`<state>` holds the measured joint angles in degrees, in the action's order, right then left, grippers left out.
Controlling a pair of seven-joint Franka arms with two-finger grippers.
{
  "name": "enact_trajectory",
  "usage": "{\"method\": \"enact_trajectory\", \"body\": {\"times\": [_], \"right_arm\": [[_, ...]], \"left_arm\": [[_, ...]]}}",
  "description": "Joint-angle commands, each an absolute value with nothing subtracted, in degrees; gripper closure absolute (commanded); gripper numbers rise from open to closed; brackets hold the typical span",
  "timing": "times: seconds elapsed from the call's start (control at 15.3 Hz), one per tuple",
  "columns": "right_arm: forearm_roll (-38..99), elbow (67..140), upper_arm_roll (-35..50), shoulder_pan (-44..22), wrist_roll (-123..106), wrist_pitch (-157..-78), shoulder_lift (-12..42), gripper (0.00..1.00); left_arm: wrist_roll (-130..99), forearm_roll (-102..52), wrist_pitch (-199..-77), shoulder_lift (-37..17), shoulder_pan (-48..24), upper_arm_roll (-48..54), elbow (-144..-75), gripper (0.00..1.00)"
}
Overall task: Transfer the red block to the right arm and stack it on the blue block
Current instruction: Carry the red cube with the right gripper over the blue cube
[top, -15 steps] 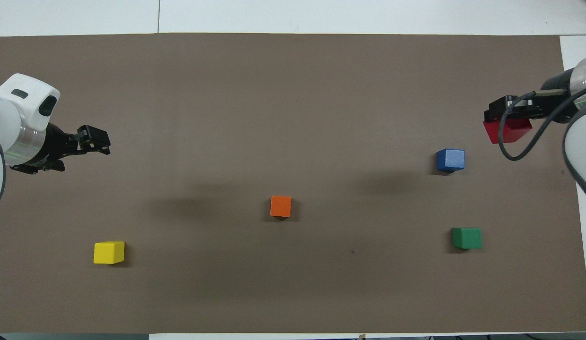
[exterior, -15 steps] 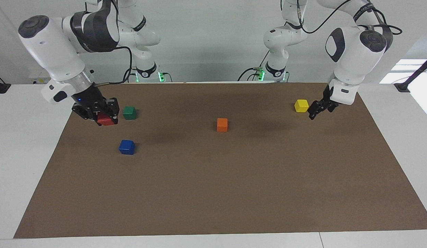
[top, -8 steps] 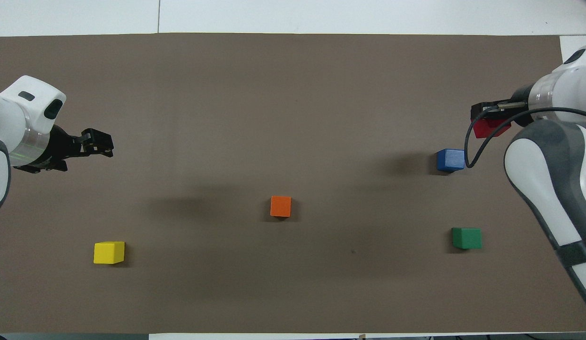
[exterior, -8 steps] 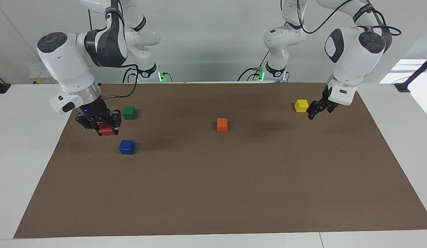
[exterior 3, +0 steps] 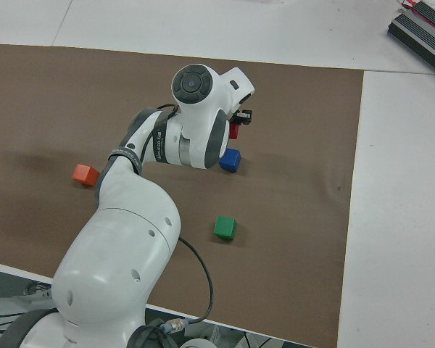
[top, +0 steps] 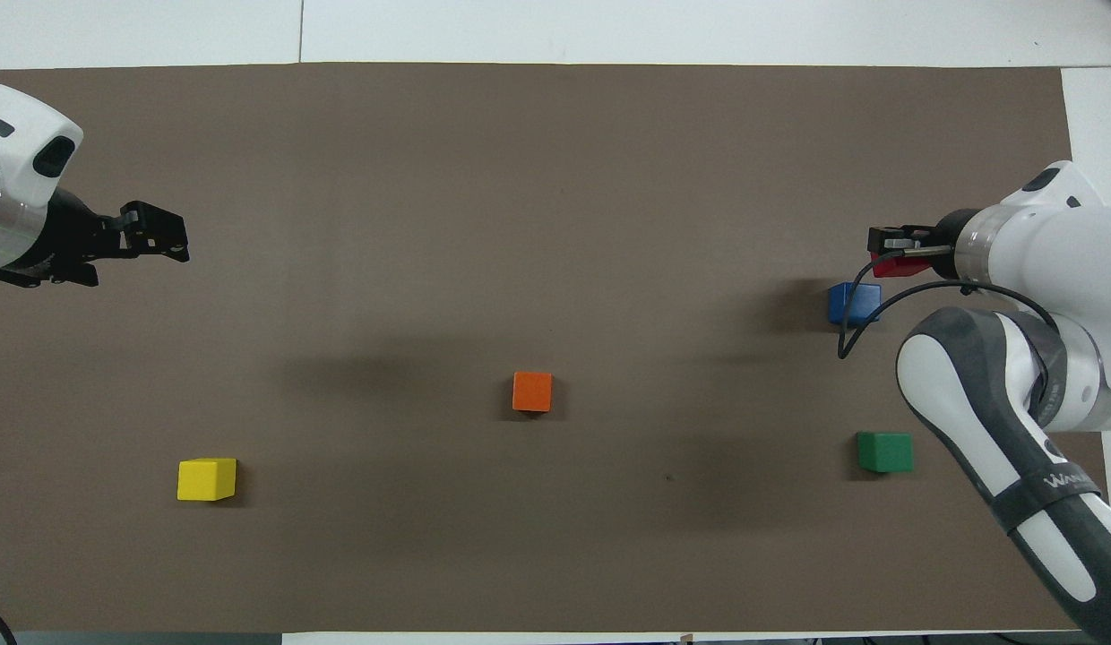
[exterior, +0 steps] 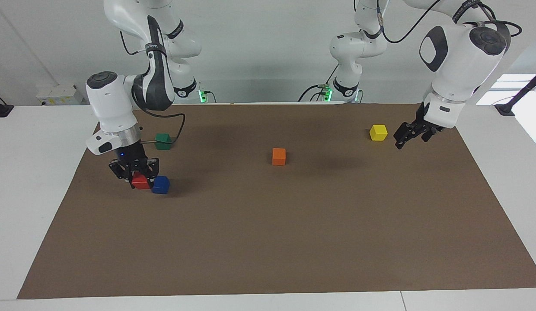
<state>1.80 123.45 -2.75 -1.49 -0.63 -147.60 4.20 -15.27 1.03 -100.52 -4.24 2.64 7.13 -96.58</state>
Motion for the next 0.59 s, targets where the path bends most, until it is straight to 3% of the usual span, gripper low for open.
{"method": "enact_trajectory", "body": {"times": [0.0, 0.13, 0.52], "right_arm": [[0.4, 127.8, -2.2, -1.1, 2.0, -151.7, 2.1, 1.00], [0.4, 129.5, -2.2, -1.5, 3.2, -153.5, 1.8, 1.00], [0.4, 132.6, -2.2, -1.6, 4.7, -156.9, 2.3, 1.00]], "left_arm": [[-14.5, 2.4, -98.7, -4.2, 0.0, 5.9, -97.8, 0.00], [-13.8, 2.4, -99.2, -2.5, 0.0, 5.9, -101.4, 0.00], [-10.8, 2.2, -98.0, -2.1, -0.2, 5.6, -100.5, 0.00]]}}
